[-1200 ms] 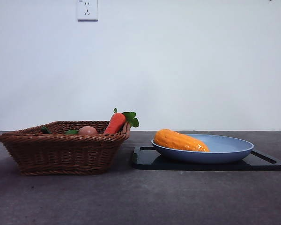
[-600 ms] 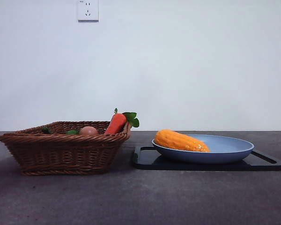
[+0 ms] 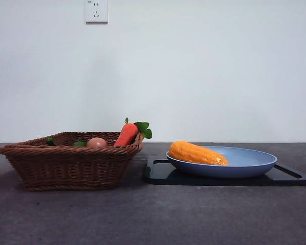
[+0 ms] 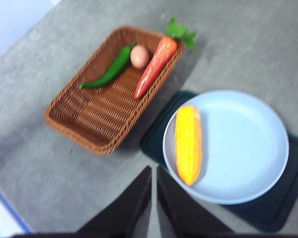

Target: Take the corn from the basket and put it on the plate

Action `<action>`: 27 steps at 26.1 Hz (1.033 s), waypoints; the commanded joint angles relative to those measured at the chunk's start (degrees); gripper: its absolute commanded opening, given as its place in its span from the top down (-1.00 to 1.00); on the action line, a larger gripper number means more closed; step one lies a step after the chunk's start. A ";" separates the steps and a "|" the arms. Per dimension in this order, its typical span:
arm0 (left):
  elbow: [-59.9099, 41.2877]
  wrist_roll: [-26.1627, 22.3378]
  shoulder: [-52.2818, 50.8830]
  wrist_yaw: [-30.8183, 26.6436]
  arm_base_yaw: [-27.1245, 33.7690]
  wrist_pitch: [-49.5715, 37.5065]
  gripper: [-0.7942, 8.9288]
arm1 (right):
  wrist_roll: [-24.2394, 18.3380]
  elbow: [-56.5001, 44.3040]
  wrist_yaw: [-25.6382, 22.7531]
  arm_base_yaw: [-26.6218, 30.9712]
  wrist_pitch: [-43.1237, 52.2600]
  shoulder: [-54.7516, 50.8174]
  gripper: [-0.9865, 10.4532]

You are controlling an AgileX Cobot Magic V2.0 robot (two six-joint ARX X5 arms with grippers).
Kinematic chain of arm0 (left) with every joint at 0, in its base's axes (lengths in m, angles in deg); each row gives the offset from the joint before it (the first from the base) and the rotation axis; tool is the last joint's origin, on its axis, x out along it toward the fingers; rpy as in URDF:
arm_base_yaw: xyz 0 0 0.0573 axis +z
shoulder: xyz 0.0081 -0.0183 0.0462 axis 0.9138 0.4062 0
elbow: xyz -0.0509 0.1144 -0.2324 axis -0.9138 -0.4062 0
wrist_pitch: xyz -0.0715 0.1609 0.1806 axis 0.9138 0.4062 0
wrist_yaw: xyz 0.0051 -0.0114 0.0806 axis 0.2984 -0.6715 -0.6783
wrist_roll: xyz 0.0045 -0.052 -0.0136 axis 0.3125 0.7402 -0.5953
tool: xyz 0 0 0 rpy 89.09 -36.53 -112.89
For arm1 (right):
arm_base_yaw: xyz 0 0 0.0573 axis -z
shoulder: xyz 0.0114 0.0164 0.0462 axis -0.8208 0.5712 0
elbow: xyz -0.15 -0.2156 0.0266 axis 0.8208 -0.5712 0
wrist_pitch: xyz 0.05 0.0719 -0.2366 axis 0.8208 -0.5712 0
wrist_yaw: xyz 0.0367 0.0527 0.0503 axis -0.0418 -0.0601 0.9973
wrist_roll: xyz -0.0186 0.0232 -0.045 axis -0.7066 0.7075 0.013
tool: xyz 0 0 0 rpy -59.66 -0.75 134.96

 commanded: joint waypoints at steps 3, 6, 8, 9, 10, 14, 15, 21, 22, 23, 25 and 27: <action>-9.31 -1.44 -10.38 0.13 8.76 -4.15 0.82 | -0.24 1.11 0.00 -0.17 3.21 0.48 0.82; -25.70 -2.10 -20.96 0.09 12.98 -12.52 0.82 | -0.26 1.11 -0.02 -0.17 5.07 0.48 0.82; -37.16 -3.08 -27.63 0.07 15.17 -17.51 0.82 | -0.24 1.11 0.00 -0.17 6.69 0.48 0.82; -43.10 -2.80 -30.95 0.11 16.13 -20.22 0.82 | -0.26 1.11 -0.02 -0.17 7.28 0.48 0.82; -48.63 -2.16 -34.12 0.09 16.68 -22.56 0.82 | -0.24 1.11 0.00 -0.17 7.69 0.48 0.82; -69.59 -1.27 -47.15 0.04 16.90 -29.29 0.82 | -0.24 1.11 0.00 -0.17 10.10 0.48 0.82; -74.20 -0.87 -50.36 0.02 16.90 -30.25 0.82 | -0.24 1.11 0.00 -0.17 10.27 0.48 0.82; -93.26 0.68 -64.17 0.02 16.87 -32.87 0.82 | -0.24 1.11 0.00 -0.17 10.27 0.48 0.82; -95.41 1.14 -65.79 0.02 16.83 -33.14 0.82 | -0.24 1.11 0.00 -0.17 10.27 0.48 0.82; -97.63 1.70 -67.52 0.02 16.83 -33.40 0.82 | -0.24 1.11 0.00 -0.17 10.27 0.48 0.82; -101.24 2.34 -70.34 0.02 16.83 -33.48 0.82 | -0.24 1.11 0.00 -0.17 10.27 0.48 0.82; -104.54 3.34 -72.94 0.02 16.83 -33.48 0.82 | -0.24 1.11 0.00 -0.17 10.27 0.48 0.82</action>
